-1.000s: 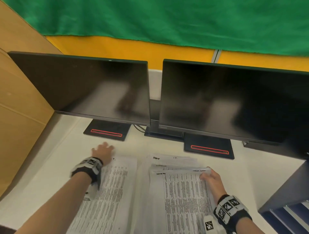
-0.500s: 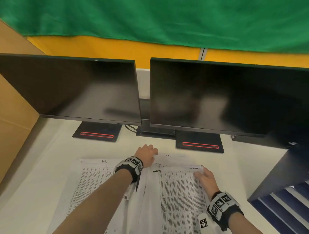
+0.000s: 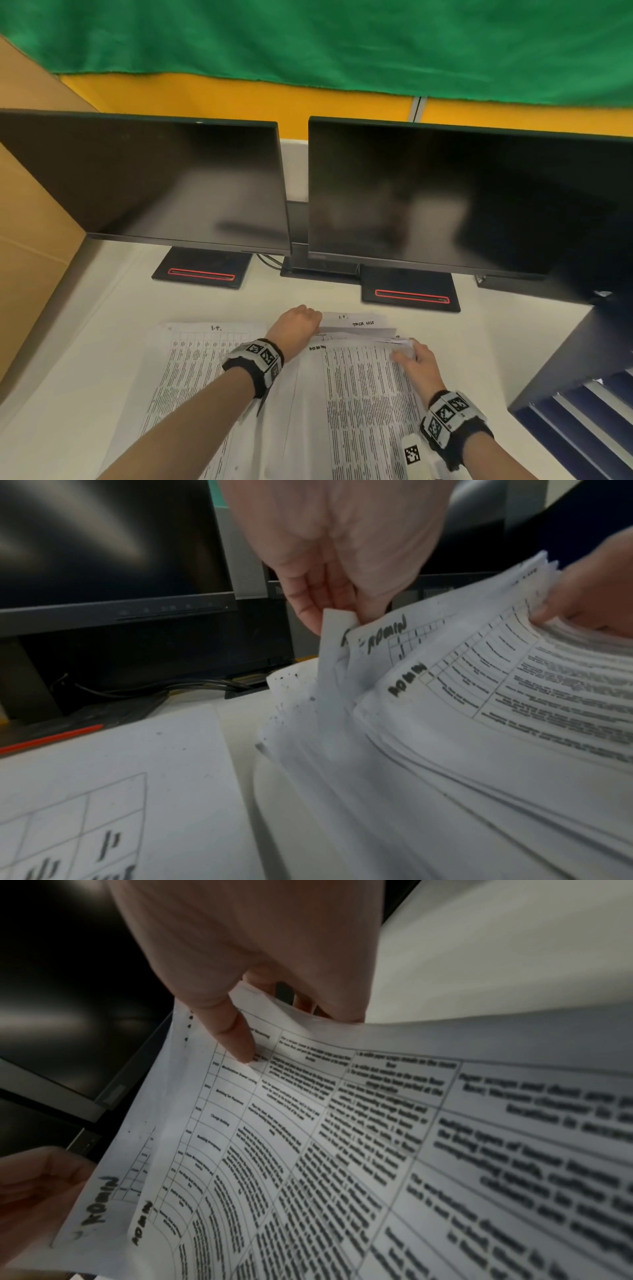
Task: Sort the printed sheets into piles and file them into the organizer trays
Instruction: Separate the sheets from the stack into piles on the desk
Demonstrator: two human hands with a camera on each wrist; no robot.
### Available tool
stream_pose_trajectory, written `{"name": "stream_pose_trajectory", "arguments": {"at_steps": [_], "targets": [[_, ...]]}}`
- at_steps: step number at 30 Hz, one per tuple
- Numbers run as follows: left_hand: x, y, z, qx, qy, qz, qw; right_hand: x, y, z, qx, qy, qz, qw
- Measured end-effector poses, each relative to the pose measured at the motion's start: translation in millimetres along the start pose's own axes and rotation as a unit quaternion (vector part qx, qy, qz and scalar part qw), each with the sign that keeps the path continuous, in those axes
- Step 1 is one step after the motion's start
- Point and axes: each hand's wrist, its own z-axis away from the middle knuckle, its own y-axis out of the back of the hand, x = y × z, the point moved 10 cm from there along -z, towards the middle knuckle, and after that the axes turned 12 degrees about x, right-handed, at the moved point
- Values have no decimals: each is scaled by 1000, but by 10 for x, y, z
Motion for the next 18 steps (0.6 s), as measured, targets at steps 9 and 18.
{"name": "stream_pose_trajectory", "arguments": {"at_steps": [9, 18], "targets": [[0, 63, 23, 30, -18, 106, 994, -10, -18, -53, -8, -13, -67, 998], [-164, -96, 8, -44, 102, 249, 962, -146, -77, -12, -40, -8, -90, 995]]}}
